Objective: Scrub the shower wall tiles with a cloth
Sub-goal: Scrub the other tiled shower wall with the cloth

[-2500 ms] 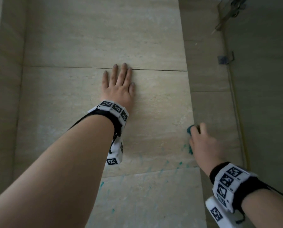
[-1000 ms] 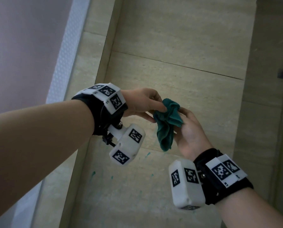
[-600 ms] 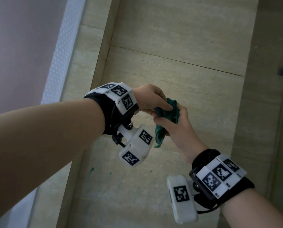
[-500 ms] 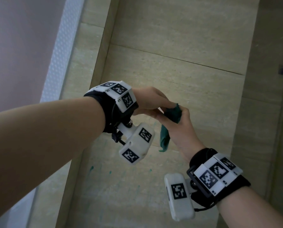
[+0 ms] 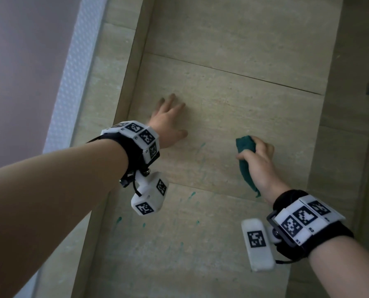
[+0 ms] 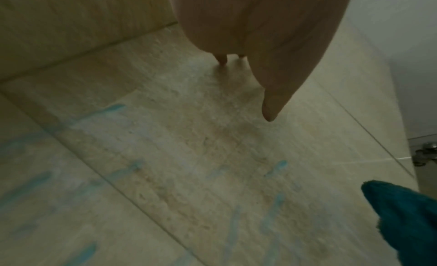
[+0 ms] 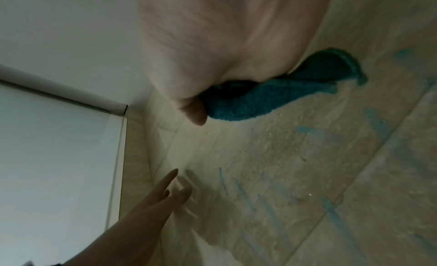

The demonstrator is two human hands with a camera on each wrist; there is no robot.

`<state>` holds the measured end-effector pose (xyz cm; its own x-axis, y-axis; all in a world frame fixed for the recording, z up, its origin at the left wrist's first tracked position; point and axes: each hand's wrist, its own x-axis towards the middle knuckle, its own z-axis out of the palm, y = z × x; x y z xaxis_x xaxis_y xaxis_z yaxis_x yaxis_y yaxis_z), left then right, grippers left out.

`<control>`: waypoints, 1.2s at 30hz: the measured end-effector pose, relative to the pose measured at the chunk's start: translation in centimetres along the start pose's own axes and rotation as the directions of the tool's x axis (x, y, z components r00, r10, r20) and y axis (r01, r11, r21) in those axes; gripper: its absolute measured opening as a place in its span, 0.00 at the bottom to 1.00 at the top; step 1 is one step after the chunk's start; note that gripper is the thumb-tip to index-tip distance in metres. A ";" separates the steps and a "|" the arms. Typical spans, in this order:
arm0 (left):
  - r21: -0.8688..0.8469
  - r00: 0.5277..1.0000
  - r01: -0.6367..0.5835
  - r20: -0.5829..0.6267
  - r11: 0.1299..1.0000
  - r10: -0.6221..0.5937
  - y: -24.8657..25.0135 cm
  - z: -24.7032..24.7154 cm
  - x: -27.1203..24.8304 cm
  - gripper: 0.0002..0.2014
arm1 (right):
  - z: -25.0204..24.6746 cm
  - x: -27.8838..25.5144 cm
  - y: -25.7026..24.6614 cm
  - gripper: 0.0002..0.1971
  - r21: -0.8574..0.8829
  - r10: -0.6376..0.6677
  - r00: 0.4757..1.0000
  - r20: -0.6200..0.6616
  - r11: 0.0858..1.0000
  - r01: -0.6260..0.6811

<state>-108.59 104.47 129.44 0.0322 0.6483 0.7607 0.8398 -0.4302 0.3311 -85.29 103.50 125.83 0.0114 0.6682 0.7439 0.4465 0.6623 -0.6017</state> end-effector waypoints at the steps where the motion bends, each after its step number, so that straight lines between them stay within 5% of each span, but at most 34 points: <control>1: 0.040 1.000 0.011 -0.030 0.999 -0.010 -0.4 -0.1 0.1 0.41 | 0.1 0.3 -0.2 0.28 -0.004 -0.006 1.000 -0.007 1.000 0.006; 6: 0.173 1.000 0.010 0.013 0.985 -0.013 -3.1 -0.7 0.2 0.51 | 0.9 1.7 -0.6 0.32 -0.206 -0.214 0.977 -0.019 0.957 0.205; 10: 0.227 0.998 -0.046 0.058 0.973 0.034 -5.4 -0.6 0.0 0.51 | 1.5 2.8 -0.8 0.34 -0.486 -0.531 0.845 -0.064 0.756 0.438; 13: 0.230 0.996 -0.081 0.048 0.970 0.072 -6.0 -0.4 0.3 0.50 | 1.8 4.0 -1.3 0.32 -0.584 -0.591 0.804 -0.062 0.675 0.451; 18: 0.230 0.992 -0.123 0.021 0.965 0.122 -6.6 0.0 0.5 0.50 | 3.3 5.6 -0.7 0.25 -0.608 -0.581 0.810 -0.075 0.671 0.424; 20: 0.236 0.992 -0.127 0.010 0.964 0.128 -6.7 0.1 0.6 0.50 | 4.9 4.7 0.0 0.22 -0.643 -0.636 0.771 0.004 0.589 0.489; 23: 0.247 0.992 -0.119 -0.001 0.962 0.123 -6.7 0.2 0.6 0.50 | 7.4 2.4 2.0 0.25 -0.670 -0.734 0.619 0.280 0.312 0.674; 26: 0.255 0.993 -0.110 -0.005 0.961 0.115 -6.5 0.2 0.4 0.49 | 7.1 1.8 2.7 0.24 -0.665 -0.709 0.530 0.466 0.115 0.738; 28: 0.253 0.993 -0.115 -0.004 0.961 0.120 -6.5 0.1 0.3 0.49 | 6.2 2.8 2.1 0.25 -0.695 -0.696 0.579 0.424 0.160 0.701; 31: 0.247 0.992 -0.120 0.001 0.962 0.123 -6.5 0.1 0.2 0.49 | 6.2 3.5 0.9 0.28 -0.742 -0.663 0.729 0.171 0.400 0.538; 33: 0.249 0.992 -0.120 0.001 0.961 0.124 -6.5 0.1 0.3 0.49 | 7.9 2.2 1.1 0.27 -0.740 -0.675 0.722 0.152 0.406 0.536; 36: 0.255 0.992 -0.122 -0.002 0.959 0.126 -6.5 0.0 0.3 0.49 | 8.9 0.1 2.0 0.23 -0.708 -0.699 0.611 0.372 0.212 0.674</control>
<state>-114.04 107.48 127.47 0.1370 0.5879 0.7973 0.9400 -0.3311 0.0826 -92.35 107.86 122.09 -0.6380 0.0710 0.7668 0.7355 0.3509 0.5795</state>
